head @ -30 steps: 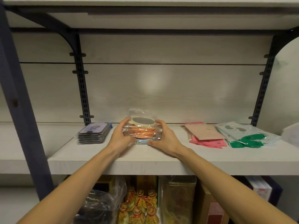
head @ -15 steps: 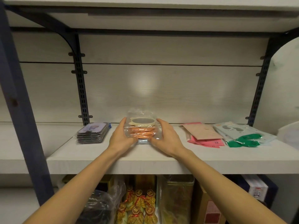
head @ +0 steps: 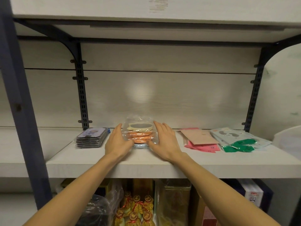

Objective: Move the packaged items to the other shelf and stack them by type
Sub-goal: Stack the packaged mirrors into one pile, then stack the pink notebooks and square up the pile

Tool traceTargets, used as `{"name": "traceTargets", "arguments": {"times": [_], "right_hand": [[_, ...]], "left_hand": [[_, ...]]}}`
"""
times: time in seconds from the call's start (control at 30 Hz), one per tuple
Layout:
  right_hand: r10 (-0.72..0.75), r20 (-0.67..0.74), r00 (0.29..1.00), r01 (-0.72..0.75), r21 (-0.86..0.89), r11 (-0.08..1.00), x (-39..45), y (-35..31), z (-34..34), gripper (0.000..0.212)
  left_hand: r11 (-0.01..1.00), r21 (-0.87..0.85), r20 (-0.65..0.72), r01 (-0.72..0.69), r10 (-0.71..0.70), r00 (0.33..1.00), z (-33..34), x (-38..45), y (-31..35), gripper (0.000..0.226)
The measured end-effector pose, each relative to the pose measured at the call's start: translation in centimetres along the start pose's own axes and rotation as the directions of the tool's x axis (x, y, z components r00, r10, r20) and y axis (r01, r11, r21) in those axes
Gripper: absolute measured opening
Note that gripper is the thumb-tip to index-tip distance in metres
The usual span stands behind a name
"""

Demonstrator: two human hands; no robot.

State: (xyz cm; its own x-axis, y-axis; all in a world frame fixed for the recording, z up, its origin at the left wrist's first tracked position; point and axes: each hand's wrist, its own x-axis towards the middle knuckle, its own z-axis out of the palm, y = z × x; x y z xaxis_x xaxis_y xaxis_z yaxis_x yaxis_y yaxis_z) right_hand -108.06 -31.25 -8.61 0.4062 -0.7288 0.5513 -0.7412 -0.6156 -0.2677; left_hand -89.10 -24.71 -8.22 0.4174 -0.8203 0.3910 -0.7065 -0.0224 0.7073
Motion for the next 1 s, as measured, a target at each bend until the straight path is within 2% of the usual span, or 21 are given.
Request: {"name": "traceTargets", "arguments": {"times": [0.07, 0.13, 0.2, 0.27, 0.33, 0.4, 0.5, 0.53, 0.6, 0.67, 0.7, 0.8, 0.87, 1.0], "right_hand": [[0.002, -0.017, 1.000, -0.002, 0.006, 1.000, -0.2, 0.1, -0.1, 0.081], [-0.018, -0.041, 0.999, 0.017, -0.025, 1.000, -0.3, 0.6, -0.4, 0.076], [-0.049, -0.029, 0.998, 0.045, -0.116, 0.992, -0.6, 1.6, -1.4, 0.071], [-0.063, 0.011, 0.998, 0.064, -0.206, 0.976, -0.9, 3.5, -2.8, 0.074], [-0.040, 0.030, 0.999, 0.046, -0.243, 0.969, -1.3, 6.3, -4.2, 0.071], [0.013, 0.044, 0.999, 0.000, -0.286, 0.958, -1.6, 9.6, -5.5, 0.068], [0.089, 0.094, 0.992, -0.045, -0.391, 0.919, -1.8, 14.2, -7.6, 0.076], [0.109, 0.120, 0.987, -0.053, -0.394, 0.918, -1.9, 15.6, -8.3, 0.074], [0.128, 0.203, 0.971, -0.041, -0.386, 0.922, -2.2, 17.9, -9.7, 0.065], [0.129, 0.296, 0.946, -0.015, -0.358, 0.933, -2.6, 19.4, -11.0, 0.059], [0.119, 0.330, 0.937, 0.000, -0.339, 0.941, -2.8, 19.9, -11.4, 0.061], [0.044, 0.353, 0.934, 0.044, -0.237, 0.971, -3.3, 21.2, -12.1, 0.062], [0.022, 0.323, 0.946, 0.009, -0.093, 0.996, -3.2, 21.8, -12.4, 0.054], [0.070, 0.355, 0.932, -0.140, 0.174, 0.975, -1.5, 23.0, -12.4, 0.039]], "left_hand": [[1.000, -0.002, 0.000, 0.017, -0.017, 1.000, -0.1, -0.1, 0.0, 0.091], [0.999, 0.035, -0.058, -0.037, 0.039, 0.998, -0.3, -0.2, 0.1, 0.087], [0.971, 0.155, -0.112, -0.181, 0.199, 0.973, -0.4, -0.4, 0.4, 0.082], [0.891, 0.300, -0.100, -0.342, 0.386, 0.917, 0.0, -0.7, 1.3, 0.078], [0.815, 0.372, -0.067, -0.445, 0.502, 0.862, 1.2, -1.0, 2.7, 0.077], [0.771, 0.374, -0.035, -0.516, 0.568, 0.822, 3.1, -1.4, 4.8, 0.070], [0.685, 0.320, 0.051, -0.654, 0.677, 0.734, 6.6, -2.6, 8.8, 0.051], [0.686, 0.288, 0.094, -0.668, 0.675, 0.732, 8.0, -3.0, 10.3, 0.044], [0.788, 0.204, 0.198, -0.581, 0.547, 0.813, 10.9, -3.3, 12.8, 0.038], [0.929, 0.126, 0.299, -0.348, 0.298, 0.906, 13.5, -2.6, 14.9, 0.047], [0.958, 0.123, 0.328, -0.258, 0.206, 0.922, 14.6, -2.0, 15.7, 0.051], [0.983, 0.151, 0.363, -0.104, 0.043, 0.931, 16.9, 0.1, 16.9, 0.055], [0.993, 0.115, 0.388, 0.035, -0.077, 0.918, 17.8, 1.5, 16.9, 0.060], [0.956, -0.093, 0.349, 0.279, -0.231, 0.908, 19.1, 3.8, 15.6, 0.083]]}}
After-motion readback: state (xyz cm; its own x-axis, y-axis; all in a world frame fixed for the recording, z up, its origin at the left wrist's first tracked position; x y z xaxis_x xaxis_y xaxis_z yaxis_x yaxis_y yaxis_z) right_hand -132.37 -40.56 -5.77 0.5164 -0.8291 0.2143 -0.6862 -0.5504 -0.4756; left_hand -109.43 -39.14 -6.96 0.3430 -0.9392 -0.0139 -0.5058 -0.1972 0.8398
